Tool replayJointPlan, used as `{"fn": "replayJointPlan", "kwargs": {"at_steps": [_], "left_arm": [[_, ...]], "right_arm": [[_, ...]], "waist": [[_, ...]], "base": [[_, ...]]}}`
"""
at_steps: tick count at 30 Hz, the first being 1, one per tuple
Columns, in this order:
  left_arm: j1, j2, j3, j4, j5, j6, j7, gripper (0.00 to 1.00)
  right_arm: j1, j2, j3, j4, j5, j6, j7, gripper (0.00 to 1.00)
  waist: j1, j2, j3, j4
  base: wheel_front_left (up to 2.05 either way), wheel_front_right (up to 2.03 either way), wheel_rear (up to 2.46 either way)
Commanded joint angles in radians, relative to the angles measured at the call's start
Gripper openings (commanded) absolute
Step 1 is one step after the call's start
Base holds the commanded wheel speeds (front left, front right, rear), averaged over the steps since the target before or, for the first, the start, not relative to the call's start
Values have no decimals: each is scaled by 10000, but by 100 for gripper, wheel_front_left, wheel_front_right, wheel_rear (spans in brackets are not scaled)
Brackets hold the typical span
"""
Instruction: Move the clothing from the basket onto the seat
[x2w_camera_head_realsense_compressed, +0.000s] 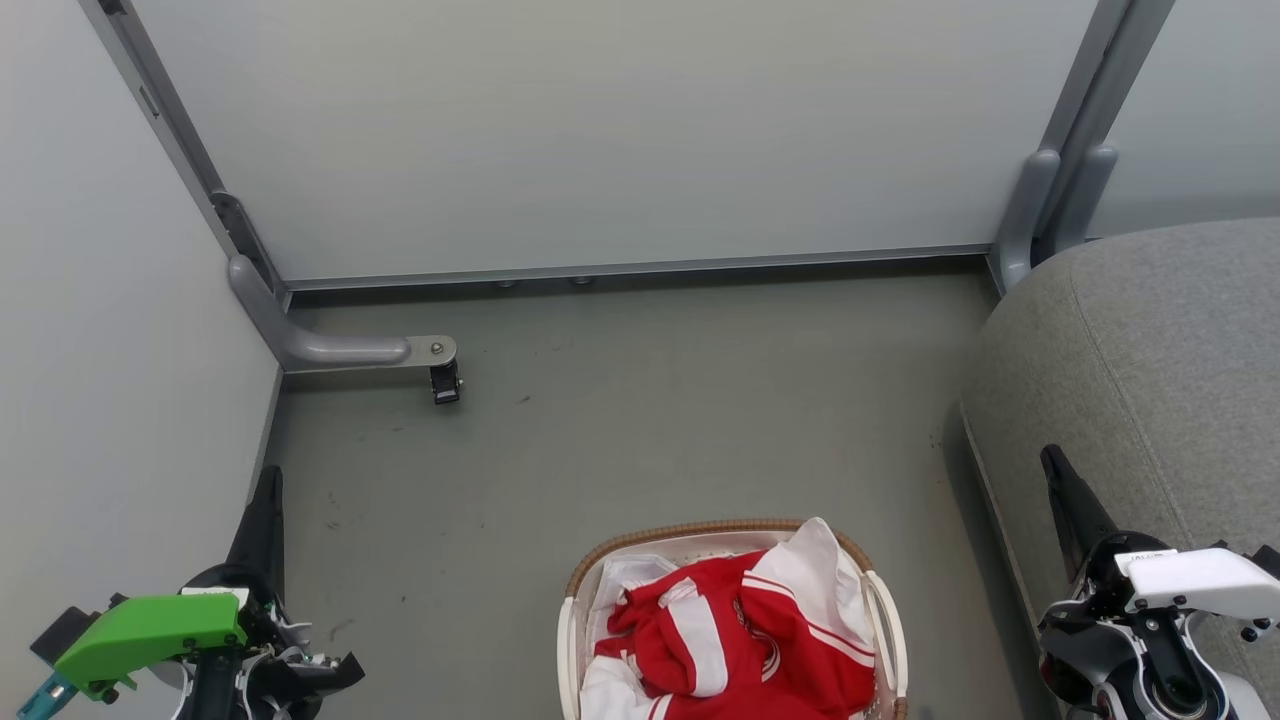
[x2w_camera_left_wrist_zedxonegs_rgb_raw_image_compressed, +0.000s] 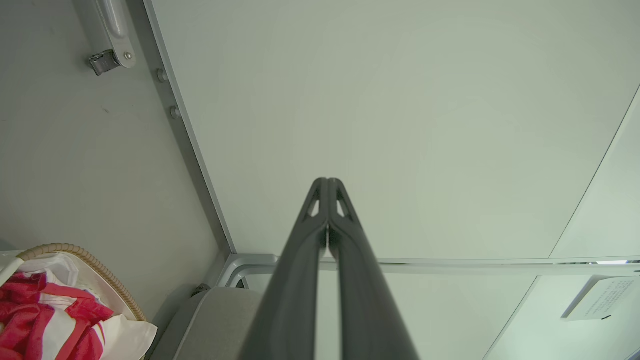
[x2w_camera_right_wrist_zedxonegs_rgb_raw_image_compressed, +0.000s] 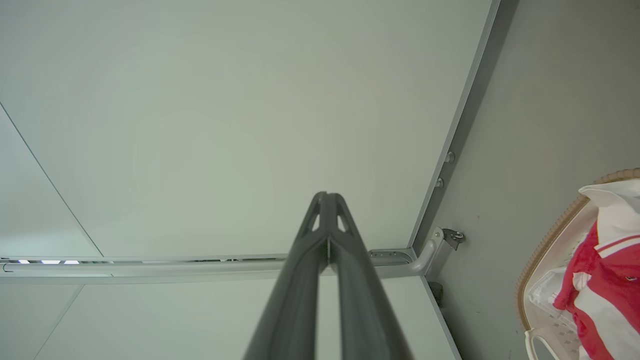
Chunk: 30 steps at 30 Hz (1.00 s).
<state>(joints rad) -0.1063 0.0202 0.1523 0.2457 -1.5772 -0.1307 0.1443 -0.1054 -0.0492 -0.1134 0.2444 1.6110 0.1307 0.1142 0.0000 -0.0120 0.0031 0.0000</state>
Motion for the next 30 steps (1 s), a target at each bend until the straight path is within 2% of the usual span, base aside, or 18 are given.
{"fn": "replayJointPlan", "kwargs": {"at_steps": [1,30], "left_arm": [[-179,73,15,-10,-45,-18,26,0],[-179,73,15,-10,-45,-18,26,0]], "right_arm": [[-112,-47,-9,23,-2,23,-11,0],[-112,-47,-9,23,-2,23,-11,0]], "waist": [[0,120,0,1],[0,120,0,1]], "base": [[0,0,0],[0,0,0]]}}
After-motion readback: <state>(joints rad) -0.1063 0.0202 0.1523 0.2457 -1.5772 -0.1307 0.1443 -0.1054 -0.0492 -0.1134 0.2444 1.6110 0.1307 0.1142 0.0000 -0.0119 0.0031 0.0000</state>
